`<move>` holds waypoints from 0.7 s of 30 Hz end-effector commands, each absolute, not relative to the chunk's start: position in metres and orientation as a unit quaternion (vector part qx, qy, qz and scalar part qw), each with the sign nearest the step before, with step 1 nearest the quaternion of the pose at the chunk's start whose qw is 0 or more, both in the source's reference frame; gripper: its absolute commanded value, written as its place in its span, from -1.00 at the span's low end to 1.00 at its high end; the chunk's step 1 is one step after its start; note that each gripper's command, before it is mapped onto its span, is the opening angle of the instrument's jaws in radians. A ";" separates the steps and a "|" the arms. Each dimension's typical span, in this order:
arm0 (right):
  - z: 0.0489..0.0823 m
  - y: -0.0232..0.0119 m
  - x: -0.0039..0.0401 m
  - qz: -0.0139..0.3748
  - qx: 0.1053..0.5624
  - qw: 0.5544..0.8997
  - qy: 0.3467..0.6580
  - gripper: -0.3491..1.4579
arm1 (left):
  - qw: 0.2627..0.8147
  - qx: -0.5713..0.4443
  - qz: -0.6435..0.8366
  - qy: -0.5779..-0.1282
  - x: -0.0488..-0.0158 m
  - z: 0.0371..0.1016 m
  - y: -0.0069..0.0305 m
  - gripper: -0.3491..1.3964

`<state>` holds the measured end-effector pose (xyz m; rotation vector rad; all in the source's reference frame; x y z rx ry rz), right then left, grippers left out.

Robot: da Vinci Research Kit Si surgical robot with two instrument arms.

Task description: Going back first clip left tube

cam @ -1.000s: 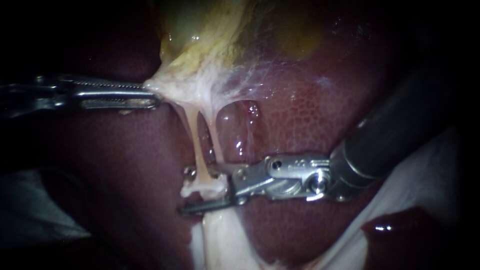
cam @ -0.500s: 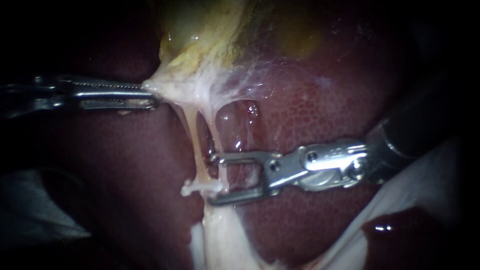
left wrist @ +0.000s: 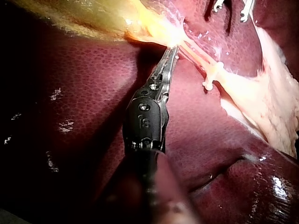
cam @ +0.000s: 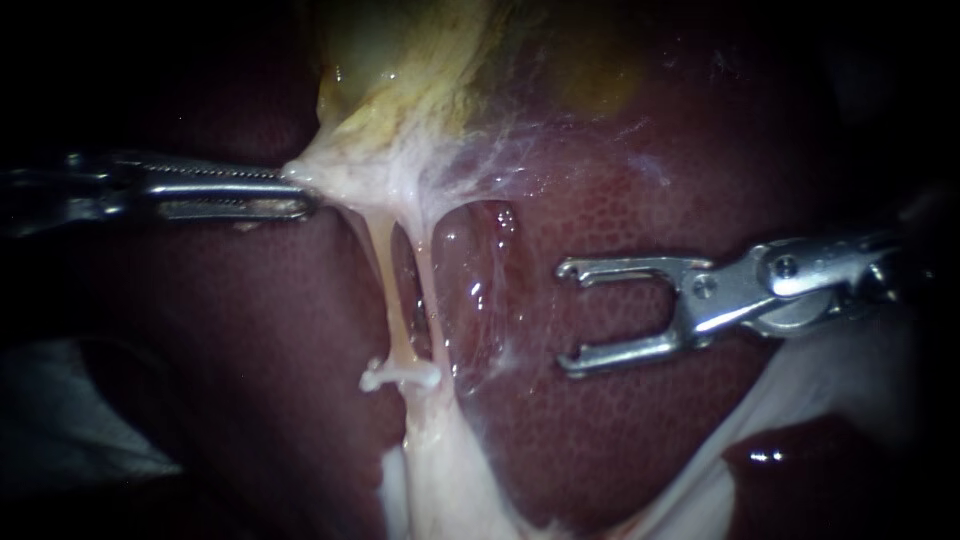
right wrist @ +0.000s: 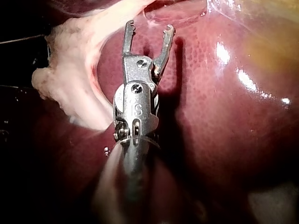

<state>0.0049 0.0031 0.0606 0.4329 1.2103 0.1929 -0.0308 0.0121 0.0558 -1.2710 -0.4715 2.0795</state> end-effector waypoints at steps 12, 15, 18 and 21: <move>0.0604 0.0029 0.0046 0.089 0.203 0.796 0.564 -0.06 | 0.333 -0.483 0.790 -0.179 -0.0331 0.0595 0.0120 -1.00; 0.0603 0.0029 0.0045 0.088 0.203 0.796 0.564 -0.06 | 0.332 -0.485 0.789 -0.180 -0.0341 0.0612 0.0119 -1.00; 0.0603 0.0028 0.0045 0.088 0.203 0.796 0.564 -0.06 | 0.333 -0.482 0.789 -0.185 -0.0348 0.0625 0.0118 -1.00; 0.0601 0.0027 0.0044 0.088 0.203 0.796 0.564 -0.06 | 0.333 -0.482 0.788 -0.187 -0.0350 0.0631 0.0116 -1.00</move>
